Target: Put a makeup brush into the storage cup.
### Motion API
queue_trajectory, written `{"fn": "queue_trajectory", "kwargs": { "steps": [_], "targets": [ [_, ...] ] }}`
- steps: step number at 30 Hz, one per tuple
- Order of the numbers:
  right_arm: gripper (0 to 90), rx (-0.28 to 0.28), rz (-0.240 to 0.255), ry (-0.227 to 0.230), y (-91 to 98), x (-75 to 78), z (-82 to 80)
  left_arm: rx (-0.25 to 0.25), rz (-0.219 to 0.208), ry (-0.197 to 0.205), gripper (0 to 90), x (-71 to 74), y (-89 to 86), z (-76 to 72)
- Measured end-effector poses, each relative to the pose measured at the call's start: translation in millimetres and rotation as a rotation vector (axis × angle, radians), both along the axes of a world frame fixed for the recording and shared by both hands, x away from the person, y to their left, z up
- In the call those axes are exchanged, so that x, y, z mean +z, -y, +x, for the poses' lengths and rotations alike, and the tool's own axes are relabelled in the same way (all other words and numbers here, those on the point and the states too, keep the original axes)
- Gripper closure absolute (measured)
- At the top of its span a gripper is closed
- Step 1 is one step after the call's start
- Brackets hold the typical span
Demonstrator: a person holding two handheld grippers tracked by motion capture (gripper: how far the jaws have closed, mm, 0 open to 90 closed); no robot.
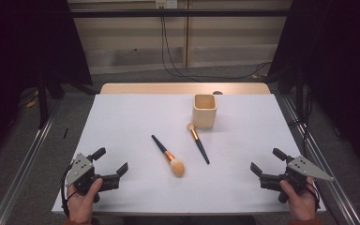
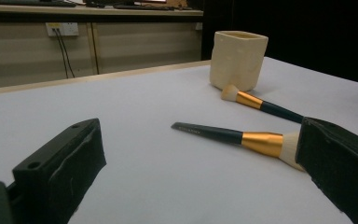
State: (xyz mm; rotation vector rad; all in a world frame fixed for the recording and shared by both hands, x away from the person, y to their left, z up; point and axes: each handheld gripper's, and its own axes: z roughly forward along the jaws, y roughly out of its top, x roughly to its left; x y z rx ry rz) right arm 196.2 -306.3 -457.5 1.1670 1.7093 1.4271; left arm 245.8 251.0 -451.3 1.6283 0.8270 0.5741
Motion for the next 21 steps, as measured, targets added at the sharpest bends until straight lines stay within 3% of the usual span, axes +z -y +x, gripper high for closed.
{"fn": "queue_trajectory", "kwargs": {
  "steps": [11,16,21],
  "targets": [
    [0.0,0.008,0.01,-0.008,0.4,-1.6,1.0,-0.009,0.018,-0.016,1.3,-0.6,3.2,1.6],
    [0.0,0.013,0.014,-0.01,-0.5,-0.6,0.5,-0.028,0.005,-0.044,0.9,-0.9,6.5,1.3],
    [0.0,0.022,0.015,-0.008,-4.0,0.6,-0.7,-0.042,0.017,-0.037,1.2,4.1,11.0,-1.6]
  ]
}}
